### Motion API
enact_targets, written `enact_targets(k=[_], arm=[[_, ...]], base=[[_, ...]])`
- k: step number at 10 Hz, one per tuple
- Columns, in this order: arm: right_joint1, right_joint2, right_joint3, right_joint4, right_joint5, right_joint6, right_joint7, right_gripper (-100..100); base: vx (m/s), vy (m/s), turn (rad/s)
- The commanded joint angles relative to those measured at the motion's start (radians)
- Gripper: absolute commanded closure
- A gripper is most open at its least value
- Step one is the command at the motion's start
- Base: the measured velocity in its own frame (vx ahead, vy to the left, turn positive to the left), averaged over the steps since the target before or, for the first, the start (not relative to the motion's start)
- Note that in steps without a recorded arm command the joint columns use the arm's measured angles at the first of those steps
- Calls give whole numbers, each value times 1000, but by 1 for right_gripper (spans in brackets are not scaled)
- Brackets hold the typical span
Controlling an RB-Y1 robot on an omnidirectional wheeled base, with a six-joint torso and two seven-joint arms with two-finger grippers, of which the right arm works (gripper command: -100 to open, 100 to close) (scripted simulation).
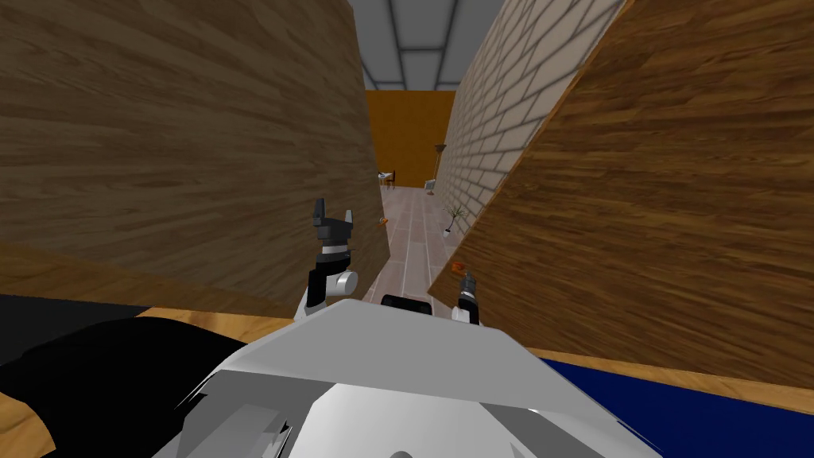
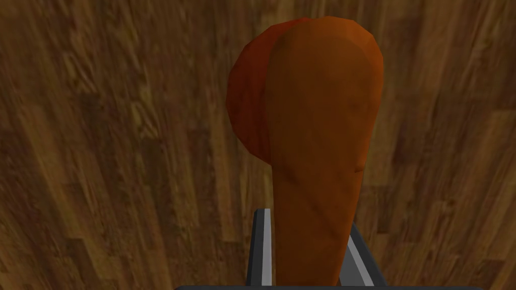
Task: Push the door open
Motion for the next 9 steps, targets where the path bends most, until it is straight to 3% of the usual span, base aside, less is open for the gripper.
enact_targets(k=[1,6,9], arm=[[3,-3,-20,-11,-10,-2,-1,100],[2,17,-57,-8,-28,-3,9,100],[13,-7,-83,-9,-40,-2,14,100]], base=[[174,49,-50],[184,42,-56],[132,0,-42]])
